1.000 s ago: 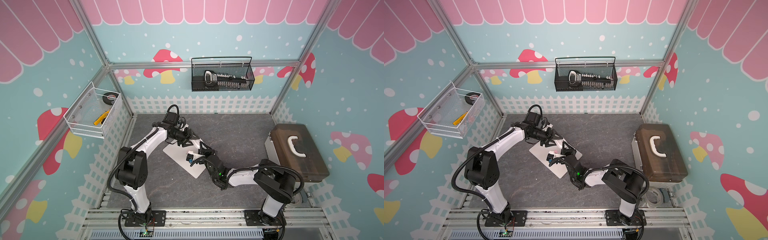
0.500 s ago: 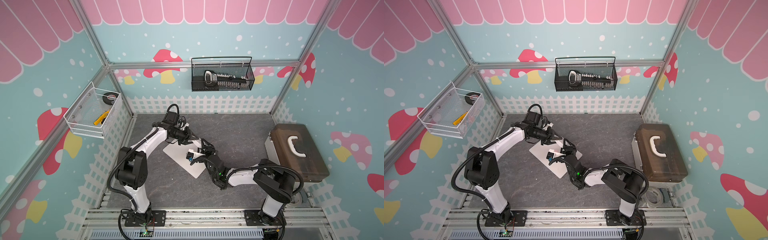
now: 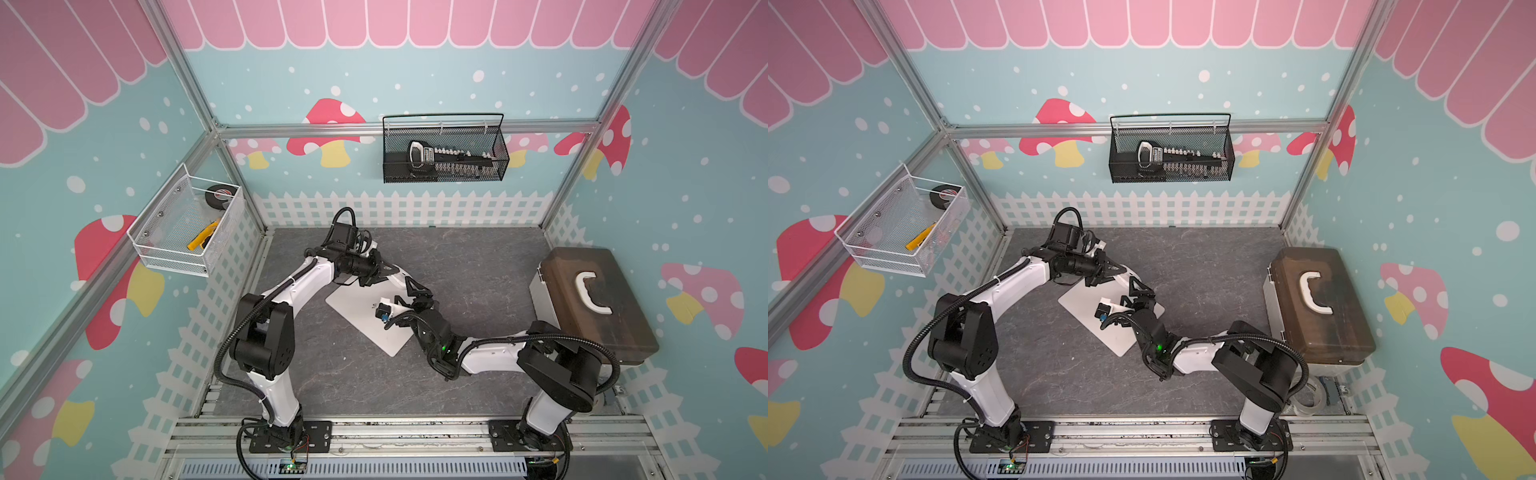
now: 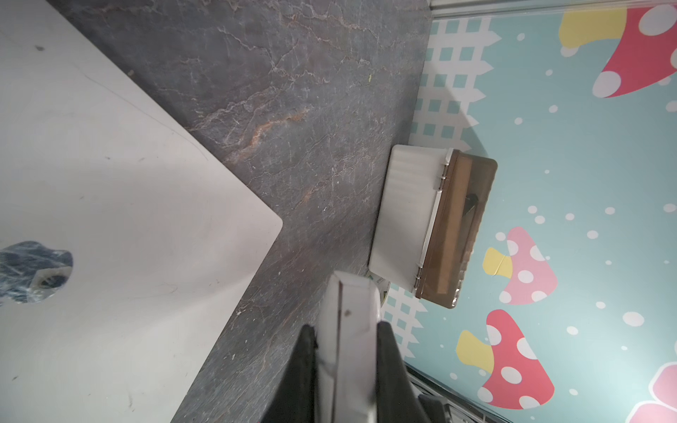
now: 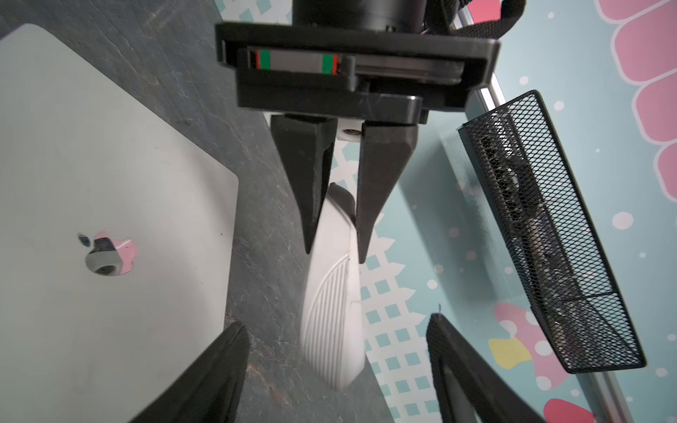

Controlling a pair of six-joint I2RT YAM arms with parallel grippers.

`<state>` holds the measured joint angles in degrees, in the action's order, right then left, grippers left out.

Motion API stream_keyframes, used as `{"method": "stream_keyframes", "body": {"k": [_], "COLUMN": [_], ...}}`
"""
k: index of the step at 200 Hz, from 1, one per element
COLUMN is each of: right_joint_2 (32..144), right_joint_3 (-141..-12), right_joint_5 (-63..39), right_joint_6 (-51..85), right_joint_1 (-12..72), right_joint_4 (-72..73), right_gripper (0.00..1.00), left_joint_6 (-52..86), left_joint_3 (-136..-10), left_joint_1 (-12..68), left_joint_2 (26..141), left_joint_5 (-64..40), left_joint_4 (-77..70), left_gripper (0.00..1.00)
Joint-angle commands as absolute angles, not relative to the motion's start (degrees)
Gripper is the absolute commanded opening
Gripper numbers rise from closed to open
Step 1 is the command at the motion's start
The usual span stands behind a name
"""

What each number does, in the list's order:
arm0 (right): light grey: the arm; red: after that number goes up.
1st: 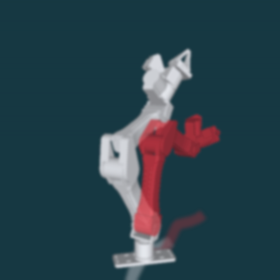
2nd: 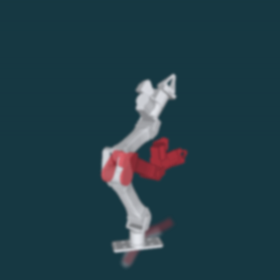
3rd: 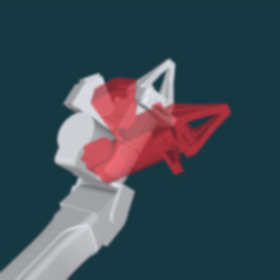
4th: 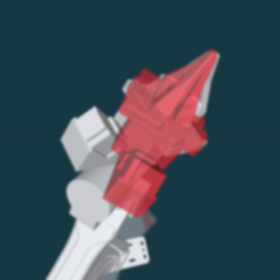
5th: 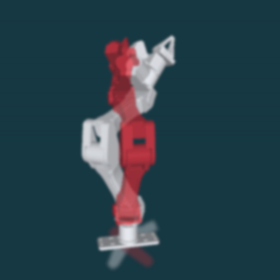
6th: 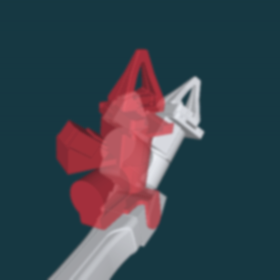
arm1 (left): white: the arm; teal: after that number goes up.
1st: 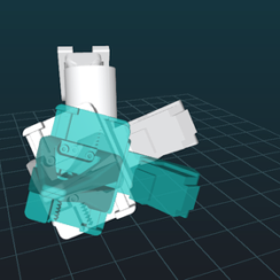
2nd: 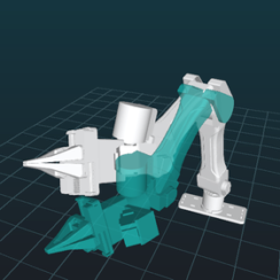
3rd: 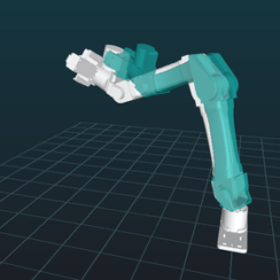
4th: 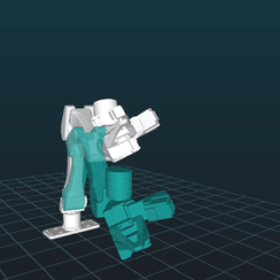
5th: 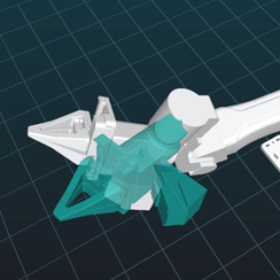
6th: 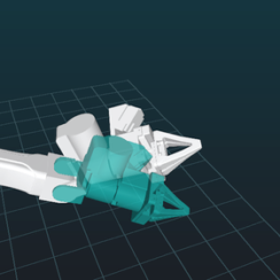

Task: Insert the wireless mouse receiver into the laptop
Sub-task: Pick up the mouse from the center of the board, then remove the lid from the mouse.

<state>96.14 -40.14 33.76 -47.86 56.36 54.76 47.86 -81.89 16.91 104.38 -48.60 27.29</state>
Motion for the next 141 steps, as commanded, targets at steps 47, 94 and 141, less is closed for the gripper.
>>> {"method": "stream_keyframes", "body": {"k": [47,94,141], "right_joint_2": [73.0,66.4,71.4], "right_joint_3": [-42.6,-54.6,-57.0], "right_joint_5": [15.5,-8.1,-26.3], "right_joint_6": [-13.8,27.7,45.3], "right_joint_1": [54.7,37.2,27.7], "right_joint_4": [18.9,-6.5,-8.4], "right_gripper": [0.83,0.81,0.79], "left_joint_6": [49.9,52.2,55.2], "left_joint_3": [-79.7,-71.2,-59.4], "left_joint_1": [15.6,16.2,19.2], "left_joint_2": [102.5,97.8,90.5], "left_joint_5": [-46.3,-42.4,-37.4], "left_joint_4": [18.9,6.1,-12.1], "left_gripper": [0.00,0.00,0.00]}}
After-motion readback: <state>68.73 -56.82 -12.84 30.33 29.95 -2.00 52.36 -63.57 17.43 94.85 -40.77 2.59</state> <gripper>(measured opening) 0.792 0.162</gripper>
